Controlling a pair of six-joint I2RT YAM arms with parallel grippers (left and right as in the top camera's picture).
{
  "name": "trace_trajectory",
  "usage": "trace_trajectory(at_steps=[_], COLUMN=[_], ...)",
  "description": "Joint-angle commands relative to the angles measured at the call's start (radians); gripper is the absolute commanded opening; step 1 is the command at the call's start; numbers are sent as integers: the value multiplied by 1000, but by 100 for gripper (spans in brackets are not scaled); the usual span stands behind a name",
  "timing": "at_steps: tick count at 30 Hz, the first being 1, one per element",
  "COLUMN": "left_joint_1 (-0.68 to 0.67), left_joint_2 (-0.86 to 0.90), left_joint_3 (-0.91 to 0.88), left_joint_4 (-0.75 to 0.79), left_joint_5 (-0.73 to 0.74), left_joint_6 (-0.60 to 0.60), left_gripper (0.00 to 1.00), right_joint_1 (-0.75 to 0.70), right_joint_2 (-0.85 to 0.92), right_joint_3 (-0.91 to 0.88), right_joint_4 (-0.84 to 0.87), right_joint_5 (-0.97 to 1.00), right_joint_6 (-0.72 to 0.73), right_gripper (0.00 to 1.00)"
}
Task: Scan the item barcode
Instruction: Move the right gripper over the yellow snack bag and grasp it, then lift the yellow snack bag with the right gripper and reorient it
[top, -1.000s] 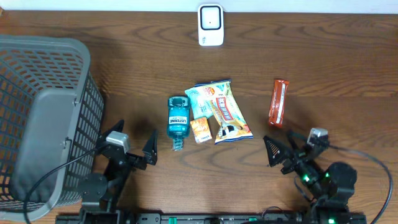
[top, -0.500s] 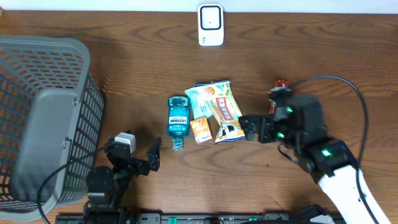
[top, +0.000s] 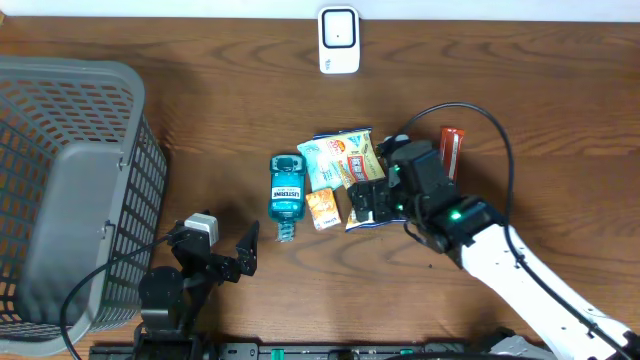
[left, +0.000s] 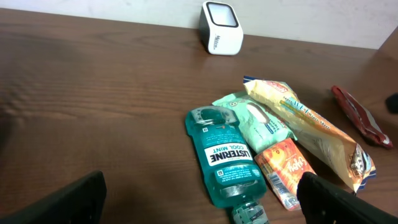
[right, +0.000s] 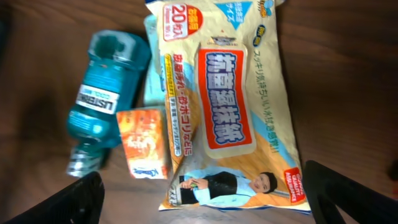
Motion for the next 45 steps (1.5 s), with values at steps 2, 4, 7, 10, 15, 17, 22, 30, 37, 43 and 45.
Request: trace_trajectory(at_steps=[2, 4, 7, 10, 15, 17, 22, 30, 37, 43, 45], left_joint_1=[3, 3, 3, 3, 3, 3, 3, 3, 3, 3, 3], left_joint_2=[-3, -3, -3, -3, -3, -3, -3, -3, 3, 5, 6], left_joint_3=[-14, -14, -14, -14, -14, -14, -14, -14, -14, -14, -14], left_joint_4=[-28, -28, -28, -28, -28, -28, -28, -28, -28, -28, -28], left_joint_5=[13, 13, 13, 13, 13, 13, 13, 13, 13, 13, 13], left_joint_6=[2, 2, 2, 2, 2, 2, 2, 2, 2, 2, 2], left_gripper=[98, 98, 98, 98, 98, 98, 98, 98, 98, 98, 98], right_joint_1=[110, 149, 195, 218, 216, 213, 211, 134, 29, -28, -31], right_joint_2=[41, 75, 144, 227, 341, 368, 410, 492, 435, 360, 340], right_joint_3=[54, 58, 62, 64, 90, 97, 97, 97, 122, 129, 129], right_joint_4=[7, 19, 70, 129, 138, 138, 146, 156, 139, 82, 63], right_joint_5=[283, 364, 447, 538, 591, 586, 584, 462, 154, 41, 32], right_joint_6=[-8, -8, -8, -8, -8, -8, -8, 15, 10, 6, 7], right_gripper=[94, 93, 94, 93, 88, 82, 70, 18, 1, 1, 1])
